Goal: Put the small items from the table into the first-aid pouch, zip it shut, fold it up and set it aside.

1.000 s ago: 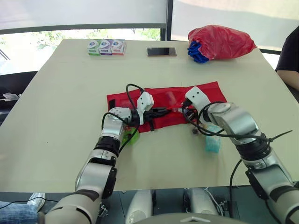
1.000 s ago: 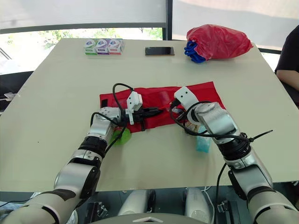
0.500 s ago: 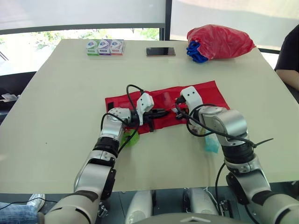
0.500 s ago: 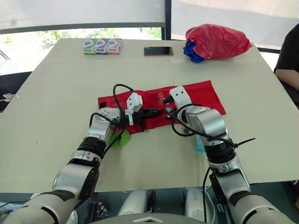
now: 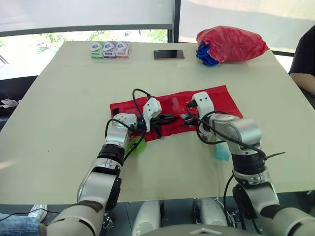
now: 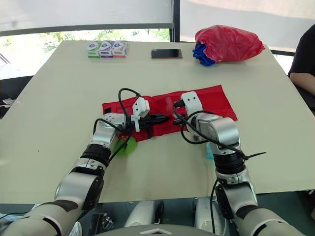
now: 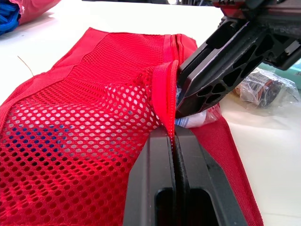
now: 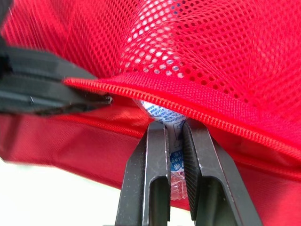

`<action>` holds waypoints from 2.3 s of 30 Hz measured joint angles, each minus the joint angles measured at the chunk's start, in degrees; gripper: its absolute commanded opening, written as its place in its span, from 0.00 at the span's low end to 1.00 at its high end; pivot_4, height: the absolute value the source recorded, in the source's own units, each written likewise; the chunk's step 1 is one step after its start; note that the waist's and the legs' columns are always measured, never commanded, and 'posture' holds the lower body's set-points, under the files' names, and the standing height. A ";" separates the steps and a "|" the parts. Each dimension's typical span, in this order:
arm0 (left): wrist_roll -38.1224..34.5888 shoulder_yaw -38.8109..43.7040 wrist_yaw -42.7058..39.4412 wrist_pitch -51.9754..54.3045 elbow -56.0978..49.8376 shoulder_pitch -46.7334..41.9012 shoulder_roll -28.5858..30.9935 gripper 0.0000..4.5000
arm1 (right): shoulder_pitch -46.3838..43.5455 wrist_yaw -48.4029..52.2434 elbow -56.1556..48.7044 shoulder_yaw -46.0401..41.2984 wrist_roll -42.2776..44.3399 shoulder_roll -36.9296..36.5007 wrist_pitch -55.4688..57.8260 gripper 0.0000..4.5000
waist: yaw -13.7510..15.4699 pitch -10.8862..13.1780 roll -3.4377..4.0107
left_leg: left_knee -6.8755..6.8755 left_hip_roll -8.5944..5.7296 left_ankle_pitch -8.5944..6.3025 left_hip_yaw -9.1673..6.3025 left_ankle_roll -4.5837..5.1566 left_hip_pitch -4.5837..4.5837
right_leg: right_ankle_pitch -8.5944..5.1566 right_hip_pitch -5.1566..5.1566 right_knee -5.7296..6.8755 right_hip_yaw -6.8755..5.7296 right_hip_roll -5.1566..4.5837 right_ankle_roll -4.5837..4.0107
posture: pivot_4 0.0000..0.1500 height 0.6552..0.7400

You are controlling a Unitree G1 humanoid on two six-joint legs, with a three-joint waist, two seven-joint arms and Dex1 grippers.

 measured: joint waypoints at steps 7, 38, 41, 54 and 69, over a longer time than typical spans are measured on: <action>0.00 -0.03 -0.01 -0.04 0.00 -0.01 0.06 0.00 | 0.15 -1.81 1.66 -6.61 2.00 4.26 -0.35 0.20 | -0.05 0.01 0.01 | -0.06 0.01 0.00 0.01 0.01 0.04 | 0.00 0.00 0.00 0.02 0.01 0.00 | 1.00 1.00; 0.11 -0.57 0.35 -1.20 3.39 -0.92 -0.14 0.00 | 7.78 4.99 -16.47 0.88 11.99 -15.73 2.76 0.64 | 0.10 0.05 0.09 | -0.14 0.00 -0.14 0.04 0.24 0.03 | 0.00 -0.03 -0.09 0.05 -0.01 0.00 | 1.00 1.00; 0.11 -0.57 0.21 -1.35 3.75 -1.03 -0.12 0.00 | 8.90 5.63 -17.66 1.79 12.57 -17.81 2.62 0.64 | 0.08 0.05 0.09 | -0.14 0.01 -0.14 0.04 0.24 0.04 | 0.00 -0.03 -0.09 0.05 -0.01 0.00 | 1.00 1.00; 0.11 -0.61 -0.16 -1.58 3.79 -1.07 -0.12 0.00 | 10.19 5.97 -18.65 9.77 11.10 -25.38 -3.52 0.64 | 0.13 0.06 0.08 | -0.13 0.01 -0.14 0.04 0.25 0.03 | 0.00 -0.02 -0.11 0.05 -0.01 0.00 | 1.00 1.00; 0.12 -0.63 -0.27 -1.50 3.79 -1.10 -0.04 0.00 | 11.29 9.30 -20.13 10.49 12.35 -30.68 -7.01 0.01 | 0.15 0.06 0.07 | -0.13 0.02 -0.14 0.04 0.25 0.03 | 0.00 -0.01 -0.11 0.04 -0.01 0.00 | 1.00 1.00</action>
